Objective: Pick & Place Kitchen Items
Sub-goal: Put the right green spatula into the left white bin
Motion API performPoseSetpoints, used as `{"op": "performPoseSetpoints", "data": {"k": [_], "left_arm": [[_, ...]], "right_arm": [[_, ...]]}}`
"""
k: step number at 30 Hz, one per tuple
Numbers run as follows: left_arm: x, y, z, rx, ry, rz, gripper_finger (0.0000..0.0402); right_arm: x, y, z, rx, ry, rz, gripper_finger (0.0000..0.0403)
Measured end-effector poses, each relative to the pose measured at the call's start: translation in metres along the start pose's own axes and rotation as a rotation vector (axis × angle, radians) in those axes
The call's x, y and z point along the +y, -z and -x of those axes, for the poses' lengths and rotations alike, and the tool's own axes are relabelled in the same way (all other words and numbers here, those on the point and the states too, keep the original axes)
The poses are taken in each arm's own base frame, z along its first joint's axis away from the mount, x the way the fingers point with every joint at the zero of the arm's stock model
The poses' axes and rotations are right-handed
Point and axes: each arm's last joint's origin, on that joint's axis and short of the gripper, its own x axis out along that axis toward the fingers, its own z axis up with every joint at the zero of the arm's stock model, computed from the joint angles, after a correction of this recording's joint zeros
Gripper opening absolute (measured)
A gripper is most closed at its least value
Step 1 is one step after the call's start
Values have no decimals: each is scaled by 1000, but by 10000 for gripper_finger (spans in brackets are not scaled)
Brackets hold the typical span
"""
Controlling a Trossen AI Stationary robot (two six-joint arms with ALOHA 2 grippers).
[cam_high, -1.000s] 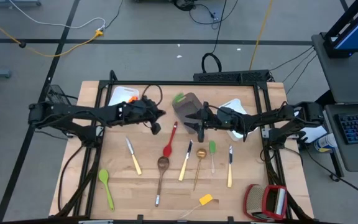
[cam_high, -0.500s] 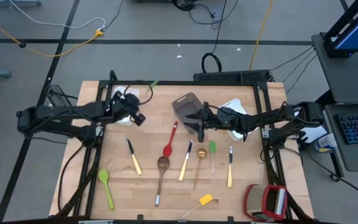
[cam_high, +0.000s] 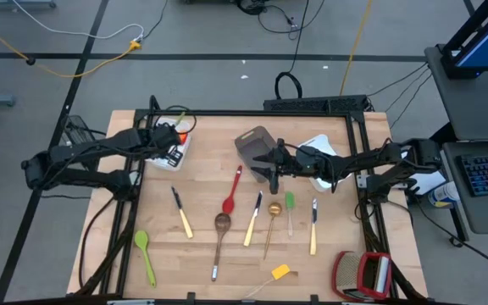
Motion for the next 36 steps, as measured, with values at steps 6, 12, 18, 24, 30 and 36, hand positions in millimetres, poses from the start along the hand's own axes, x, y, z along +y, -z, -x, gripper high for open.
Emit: {"op": "performPoseSetpoints", "data": {"k": [6, 12, 18, 24, 30, 36], "left_arm": [[3, 2, -1, 33, -10, 35, 10], [4, 8, -7, 64, -31, 72, 10], [4, 25, -25, 105, -61, 97, 12], [4, 33, -33, 127, -58, 152, 17], [4, 38, -38, 145, -64, 175, 5], [4, 45, -43, 168, -55, 192, 24]], "right_arm": [[0, 0, 0, 4, 0, 3, 155], [0, 1, 0, 6, 1, 3, 155], [0, 2, 0, 20, 2, 3, 155], [0, 3, 0, 28, 3, 4, 155], [0, 3, 0, 33, 4, 4, 155], [0, 3, 0, 33, 3, 4, 155]]}}
